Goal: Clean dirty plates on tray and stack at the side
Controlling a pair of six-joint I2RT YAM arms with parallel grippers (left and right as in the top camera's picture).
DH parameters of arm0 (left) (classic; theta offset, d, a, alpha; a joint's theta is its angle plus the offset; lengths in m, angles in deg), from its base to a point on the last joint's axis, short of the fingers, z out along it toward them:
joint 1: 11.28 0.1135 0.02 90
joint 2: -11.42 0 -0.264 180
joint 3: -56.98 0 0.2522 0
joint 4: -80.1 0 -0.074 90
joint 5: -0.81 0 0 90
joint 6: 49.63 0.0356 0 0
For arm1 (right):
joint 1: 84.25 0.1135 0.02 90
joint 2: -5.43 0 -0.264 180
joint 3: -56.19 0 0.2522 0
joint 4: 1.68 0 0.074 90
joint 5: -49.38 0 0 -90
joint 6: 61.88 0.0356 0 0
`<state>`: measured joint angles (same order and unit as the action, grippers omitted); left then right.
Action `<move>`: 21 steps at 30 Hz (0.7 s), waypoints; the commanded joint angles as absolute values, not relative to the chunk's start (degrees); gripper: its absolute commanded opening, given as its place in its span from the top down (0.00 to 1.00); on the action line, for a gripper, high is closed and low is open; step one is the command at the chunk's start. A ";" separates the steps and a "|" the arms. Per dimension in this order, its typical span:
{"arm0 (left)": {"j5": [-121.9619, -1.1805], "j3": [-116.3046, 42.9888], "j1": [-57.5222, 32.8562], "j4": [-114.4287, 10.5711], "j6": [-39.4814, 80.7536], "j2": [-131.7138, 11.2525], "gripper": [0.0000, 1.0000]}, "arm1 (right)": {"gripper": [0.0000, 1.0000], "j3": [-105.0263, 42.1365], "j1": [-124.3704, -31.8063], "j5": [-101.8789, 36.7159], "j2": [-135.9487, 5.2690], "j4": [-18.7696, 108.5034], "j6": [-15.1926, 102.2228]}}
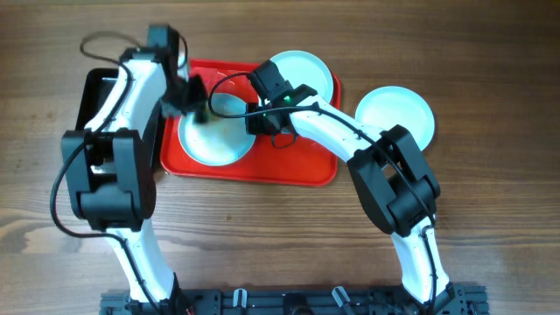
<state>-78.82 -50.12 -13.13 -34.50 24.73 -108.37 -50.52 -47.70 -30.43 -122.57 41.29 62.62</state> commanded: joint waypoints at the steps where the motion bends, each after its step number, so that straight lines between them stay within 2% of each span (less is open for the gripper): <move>1: -78.53 -60.15 -12.98 -33.03 26.46 -106.51 0.96 | 0.82 -50.73 -47.81 -31.19 -123.58 40.81 62.40; 2: -78.62 -61.53 -12.85 -31.00 26.24 -105.88 0.96 | 0.71 -50.73 -47.81 -31.17 -123.60 40.59 62.42; 3: -80.02 -61.97 -12.41 -29.14 23.79 -105.33 0.96 | 0.68 -50.71 -47.78 -31.15 -123.75 40.64 62.62; 6: -83.47 -61.97 -9.09 -24.90 20.01 -104.92 0.96 | 0.68 -50.71 -47.17 -27.74 -125.92 40.83 62.64; 8: -83.71 -61.95 -6.36 -23.83 19.73 -104.94 0.96 | 0.96 -50.71 -47.15 -25.90 -126.70 41.10 62.64; 12: -83.73 -61.79 -5.33 -23.46 19.75 -104.94 0.96 | 0.96 -51.00 -49.25 -24.00 -123.16 41.38 58.75; 15: -83.69 -61.79 -5.33 -23.48 19.73 -104.94 0.96 | 0.96 -51.00 -53.23 -25.36 -111.27 45.01 53.66; 18: -83.69 -61.79 -5.33 -22.83 19.75 -104.94 0.96 | 0.96 -51.00 -55.15 -39.98 -99.73 49.49 50.44; 21: -83.69 -61.79 -5.33 -22.87 18.64 -104.94 0.96 | 0.96 -50.84 -49.90 -60.92 -97.11 50.34 46.09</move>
